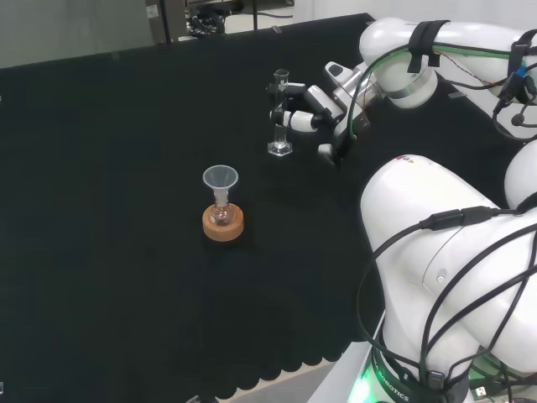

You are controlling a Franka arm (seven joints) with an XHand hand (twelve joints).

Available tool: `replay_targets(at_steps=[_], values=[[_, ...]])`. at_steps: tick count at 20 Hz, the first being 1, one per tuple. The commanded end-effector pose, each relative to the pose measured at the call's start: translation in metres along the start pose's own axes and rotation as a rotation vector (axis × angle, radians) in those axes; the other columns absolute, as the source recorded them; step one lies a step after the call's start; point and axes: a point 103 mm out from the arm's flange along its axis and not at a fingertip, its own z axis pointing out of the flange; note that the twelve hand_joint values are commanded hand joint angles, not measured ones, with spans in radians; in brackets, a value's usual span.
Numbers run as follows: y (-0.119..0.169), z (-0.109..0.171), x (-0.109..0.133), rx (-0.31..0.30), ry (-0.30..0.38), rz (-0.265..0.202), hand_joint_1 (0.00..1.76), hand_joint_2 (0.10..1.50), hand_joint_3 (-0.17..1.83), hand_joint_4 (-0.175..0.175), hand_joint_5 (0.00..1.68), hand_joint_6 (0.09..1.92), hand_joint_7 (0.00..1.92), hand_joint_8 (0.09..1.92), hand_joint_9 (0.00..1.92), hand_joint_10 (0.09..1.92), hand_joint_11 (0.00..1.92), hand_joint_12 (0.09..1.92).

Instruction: Pick up the graduated cylinder.

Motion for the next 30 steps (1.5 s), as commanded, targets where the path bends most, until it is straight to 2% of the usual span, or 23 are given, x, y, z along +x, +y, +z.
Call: replay_targets(at_steps=[1, 6, 12, 15, 17, 19, 22, 24, 30], values=[[0.0, 0.0, 0.0, 0.0, 0.002, 0.002, 0.96, 1.11, -0.17, -0.021, 0.68, 0.13, 0.57, 0.55, 0.9, 0.35, 0.74, 1.07], [0.003, -0.001, 0.002, 0.002, -0.017, 0.007, 0.98, 1.11, -0.17, -0.015, 0.74, 0.24, 0.65, 0.53, 0.98, 0.29, 0.83, 1.02], [0.003, -0.002, 0.007, 0.014, -0.032, 0.02, 1.07, 1.14, -0.17, 0.013, 0.85, 0.44, 0.82, 0.49, 1.14, 0.18, 0.98, 0.93], [0.002, -0.006, 0.011, 0.009, -0.07, 0.028, 1.12, 1.2, -0.17, 0.032, 0.89, 0.49, 0.9, 0.5, 1.19, 0.15, 1.05, 0.89], [0.002, -0.01, 0.015, 0.016, -0.114, 0.034, 1.1, 1.19, -0.08, -0.029, 0.89, 0.91, 0.96, 0.51, 1.23, 0.14, 1.12, 0.86], [0.002, -0.015, 0.02, 0.038, -0.171, 0.036, 1.09, 1.18, -0.03, -0.056, 0.89, 1.09, 1.01, 0.51, 1.26, 0.14, 1.17, 0.84], [0.0, -0.022, 0.026, 0.065, -0.228, 0.037, 1.12, 1.14, -0.01, -0.113, 0.95, 1.06, 1.09, 0.46, 1.31, 0.11, 1.21, 0.78], [0.0, -0.028, 0.031, 0.083, -0.265, 0.033, 1.14, 1.13, -0.01, -0.133, 0.97, 1.03, 1.12, 0.44, 1.32, 0.09, 1.23, 0.76], [-0.003, -0.047, 0.049, 0.149, -0.358, 0.025, 1.14, 1.13, -0.02, -0.149, 0.98, 1.02, 1.15, 0.42, 1.35, 0.09, 1.24, 0.75]])
